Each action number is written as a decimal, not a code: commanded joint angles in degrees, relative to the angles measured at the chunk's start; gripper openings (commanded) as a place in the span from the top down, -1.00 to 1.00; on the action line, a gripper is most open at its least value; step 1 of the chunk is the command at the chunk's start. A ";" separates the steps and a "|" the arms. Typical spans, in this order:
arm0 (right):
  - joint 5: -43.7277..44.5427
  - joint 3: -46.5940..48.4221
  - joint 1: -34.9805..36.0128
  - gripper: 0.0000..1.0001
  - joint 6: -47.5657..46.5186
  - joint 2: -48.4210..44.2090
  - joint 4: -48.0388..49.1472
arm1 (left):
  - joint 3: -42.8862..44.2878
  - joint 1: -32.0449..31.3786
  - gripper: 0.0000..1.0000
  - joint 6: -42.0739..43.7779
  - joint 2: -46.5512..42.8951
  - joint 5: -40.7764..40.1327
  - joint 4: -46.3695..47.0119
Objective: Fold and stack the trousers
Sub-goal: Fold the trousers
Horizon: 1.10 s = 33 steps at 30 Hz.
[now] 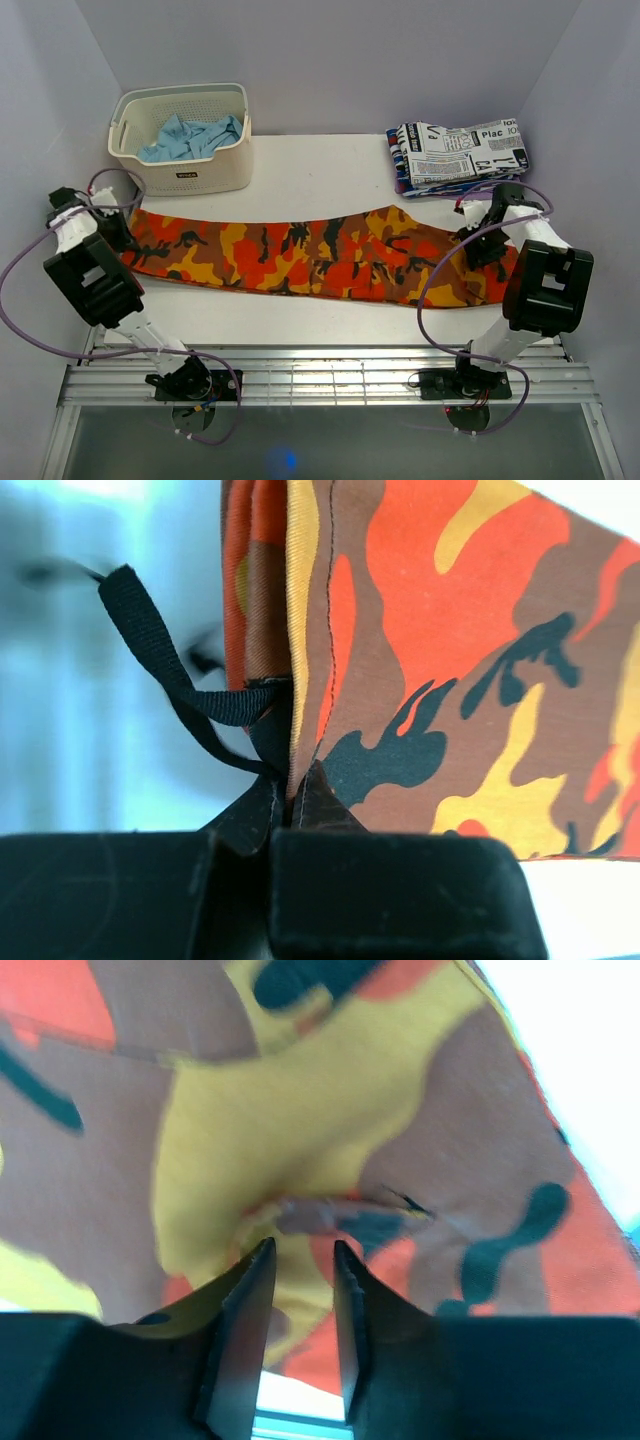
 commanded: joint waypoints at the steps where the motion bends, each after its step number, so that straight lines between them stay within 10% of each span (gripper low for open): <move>1: -7.26 4.39 1.85 0.16 2.64 -2.26 -6.73 | 7.63 4.42 1.00 4.44 -6.02 1.79 -3.47; 11: -15.62 13.28 2.11 -0.32 3.43 -3.40 -17.21 | 15.48 -3.80 1.00 12.36 -15.40 23.94 -18.50; 17: -15.53 9.86 0.54 -0.36 2.99 -3.14 -17.12 | 0.90 -20.15 1.00 -5.64 -24.21 28.69 -8.68; 24: -15.27 10.02 -1.22 -0.36 3.34 -1.73 -18.44 | -13.44 -40.02 1.00 -28.31 -28.96 15.55 15.65; 33: -14.04 12.66 -1.49 -0.36 3.17 -1.38 -20.46 | -17.93 -56.49 1.00 -47.12 -21.15 -13.48 24.03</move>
